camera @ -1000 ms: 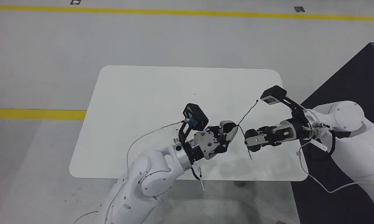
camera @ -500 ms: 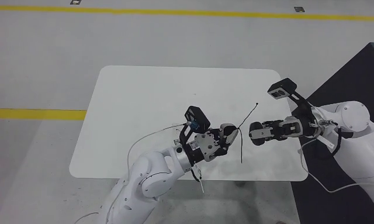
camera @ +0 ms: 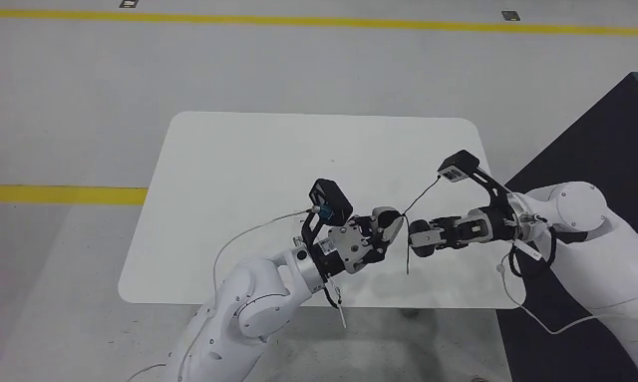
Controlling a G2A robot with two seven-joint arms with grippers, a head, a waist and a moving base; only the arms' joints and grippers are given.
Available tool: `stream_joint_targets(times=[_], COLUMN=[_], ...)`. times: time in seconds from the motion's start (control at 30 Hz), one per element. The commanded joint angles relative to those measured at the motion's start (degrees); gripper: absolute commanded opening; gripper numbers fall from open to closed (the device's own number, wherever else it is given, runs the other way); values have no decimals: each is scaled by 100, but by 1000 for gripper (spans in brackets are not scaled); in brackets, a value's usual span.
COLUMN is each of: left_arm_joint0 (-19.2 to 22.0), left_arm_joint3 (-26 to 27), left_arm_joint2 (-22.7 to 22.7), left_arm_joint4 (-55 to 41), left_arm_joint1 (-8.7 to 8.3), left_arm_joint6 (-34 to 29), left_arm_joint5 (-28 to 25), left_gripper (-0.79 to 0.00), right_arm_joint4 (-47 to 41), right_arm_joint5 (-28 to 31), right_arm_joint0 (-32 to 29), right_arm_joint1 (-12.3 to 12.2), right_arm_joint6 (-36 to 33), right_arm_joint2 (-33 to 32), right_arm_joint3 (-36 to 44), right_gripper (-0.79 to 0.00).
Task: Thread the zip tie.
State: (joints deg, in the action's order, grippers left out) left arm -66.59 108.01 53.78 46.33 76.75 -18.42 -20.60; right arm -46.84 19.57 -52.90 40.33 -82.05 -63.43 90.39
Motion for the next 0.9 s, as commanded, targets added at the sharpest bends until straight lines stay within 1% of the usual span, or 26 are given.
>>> stream_joint_targets(times=[0.0,0.03,0.07,0.1,0.2,0.27,0.33,0.47,0.53,0.67,0.77,0.83,0.87], left_arm_joint0=[-11,-13,-24,-27,-37,-26,-19,-3,3,8,14,20,21], left_arm_joint3=[0,2,9,12,16,19,10,1,4,-2,-2,-8,-8], left_arm_joint2=[7,10,14,17,27,23,6,-6,-6,-22,-22,-23,-23], left_arm_joint4=[1,10,11,13,-2,11,-20,-35,-30,-35,-39,-32,-32], left_arm_joint1=[1,1,1,1,2,2,6,11,12,14,16,17,17], left_arm_joint6=[21,24,30,25,10,-17,-42,-47,-50,-79,-88,-92,-91], left_arm_joint5=[23,33,52,61,122,116,116,113,108,108,104,108,110], left_gripper=[-785,-785,-785,-785,-785,-785,-785,-785,-785,-785,-785,-785,-785], right_arm_joint4=[-91,-120,-135,-122,-89,-49,-55,0,33,46,36,27,26], right_arm_joint5=[107,131,114,118,148,190,224,259,271,278,260,242,233], right_arm_joint0=[3,-4,-8,-15,-52,-64,-73,-60,-33,25,43,43,42], right_arm_joint1=[19,25,33,39,58,73,95,138,163,210,232,244,251], right_arm_joint6=[-101,-135,-151,-148,-118,-76,-42,-7,5,12,-6,-24,-33], right_arm_joint2=[-25,-29,-41,-53,-77,-78,-70,-40,-15,20,3,-11,-15], right_arm_joint3=[-32,-30,-4,7,18,4,-5,-10,-70,-139,-100,-85,-73], right_gripper=[-696,-693,-711,-711,-665,-600,-585,-606,-603,-637,-677,-683,-708])
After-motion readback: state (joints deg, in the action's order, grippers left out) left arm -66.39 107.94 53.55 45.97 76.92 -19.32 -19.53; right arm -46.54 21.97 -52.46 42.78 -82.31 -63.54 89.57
